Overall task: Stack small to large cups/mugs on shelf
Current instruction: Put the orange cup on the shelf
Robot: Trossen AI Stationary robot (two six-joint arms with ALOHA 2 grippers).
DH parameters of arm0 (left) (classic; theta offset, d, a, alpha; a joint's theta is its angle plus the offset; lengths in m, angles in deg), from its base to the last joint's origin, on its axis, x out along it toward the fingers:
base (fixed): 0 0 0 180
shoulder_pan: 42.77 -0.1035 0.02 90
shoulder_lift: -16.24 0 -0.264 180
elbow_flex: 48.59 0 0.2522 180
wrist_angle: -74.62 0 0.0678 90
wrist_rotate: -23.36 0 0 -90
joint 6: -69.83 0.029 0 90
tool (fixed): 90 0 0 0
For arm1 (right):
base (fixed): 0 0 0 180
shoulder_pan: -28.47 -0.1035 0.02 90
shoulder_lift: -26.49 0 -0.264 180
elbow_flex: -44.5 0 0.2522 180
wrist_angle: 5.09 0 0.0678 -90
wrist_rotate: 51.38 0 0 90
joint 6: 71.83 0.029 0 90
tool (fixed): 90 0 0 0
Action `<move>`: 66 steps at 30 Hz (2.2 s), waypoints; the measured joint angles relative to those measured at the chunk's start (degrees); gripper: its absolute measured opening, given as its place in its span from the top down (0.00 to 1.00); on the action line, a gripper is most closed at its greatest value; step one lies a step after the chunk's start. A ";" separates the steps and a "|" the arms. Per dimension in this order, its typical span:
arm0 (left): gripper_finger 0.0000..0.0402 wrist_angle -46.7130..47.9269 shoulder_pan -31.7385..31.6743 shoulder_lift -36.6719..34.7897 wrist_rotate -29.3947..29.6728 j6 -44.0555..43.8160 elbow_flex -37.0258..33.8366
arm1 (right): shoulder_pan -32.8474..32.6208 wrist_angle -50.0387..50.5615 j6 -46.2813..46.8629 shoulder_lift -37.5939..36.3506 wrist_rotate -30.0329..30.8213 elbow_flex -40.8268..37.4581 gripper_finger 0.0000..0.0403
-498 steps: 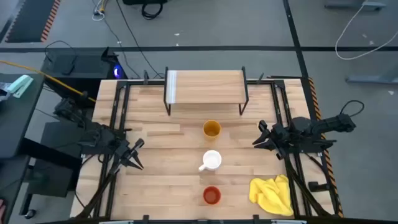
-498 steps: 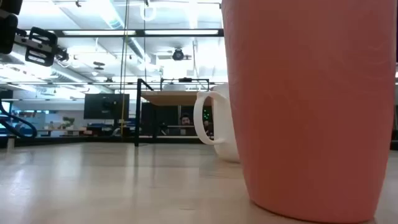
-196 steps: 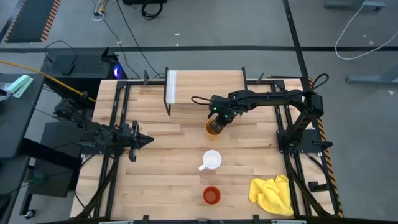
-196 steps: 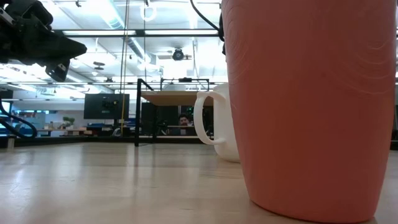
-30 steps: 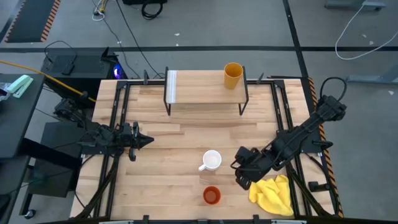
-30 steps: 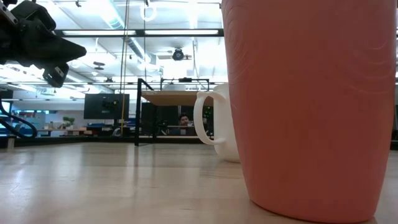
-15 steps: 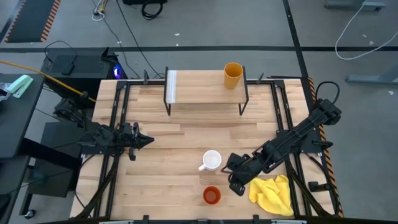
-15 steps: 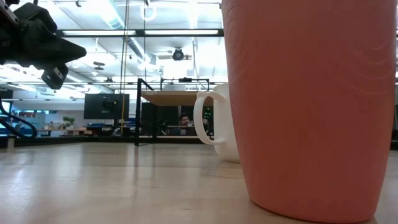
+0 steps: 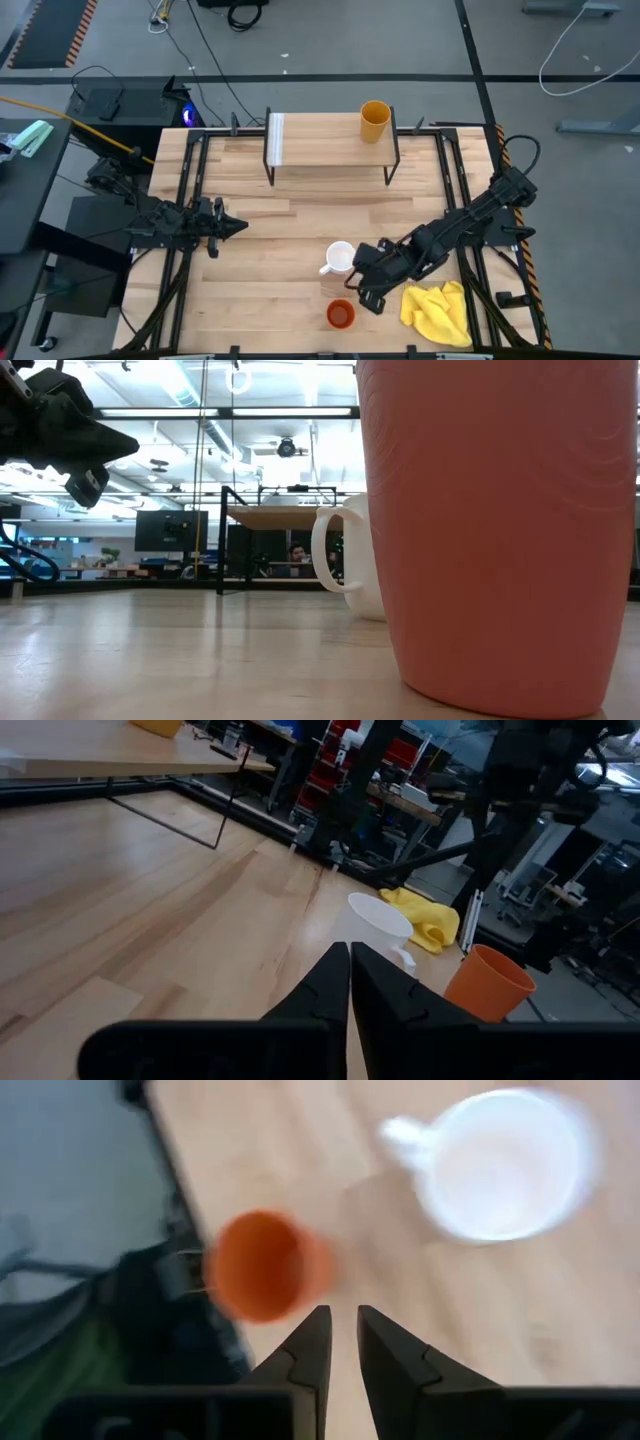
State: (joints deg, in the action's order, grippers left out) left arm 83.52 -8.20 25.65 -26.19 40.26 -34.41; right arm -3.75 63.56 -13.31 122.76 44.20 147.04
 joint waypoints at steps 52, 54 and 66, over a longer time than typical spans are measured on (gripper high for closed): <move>0.95 0.90 0.00 6.18 0.00 -4.22 0.00 | 4.29 -8.12 -8.64 13.52 -10.30 -0.04 0.75; 0.95 0.92 0.00 6.73 -0.04 -4.38 0.00 | 4.17 -8.19 -8.77 13.52 -10.30 -0.04 0.75; 0.94 0.50 0.00 7.63 -0.04 -4.79 0.00 | 2.06 -8.17 -8.29 13.45 -8.42 -0.04 0.75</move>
State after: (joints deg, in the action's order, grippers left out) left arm 84.02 -8.20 33.28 -26.24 35.48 -34.41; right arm -1.69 55.39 -21.60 136.22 35.79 146.99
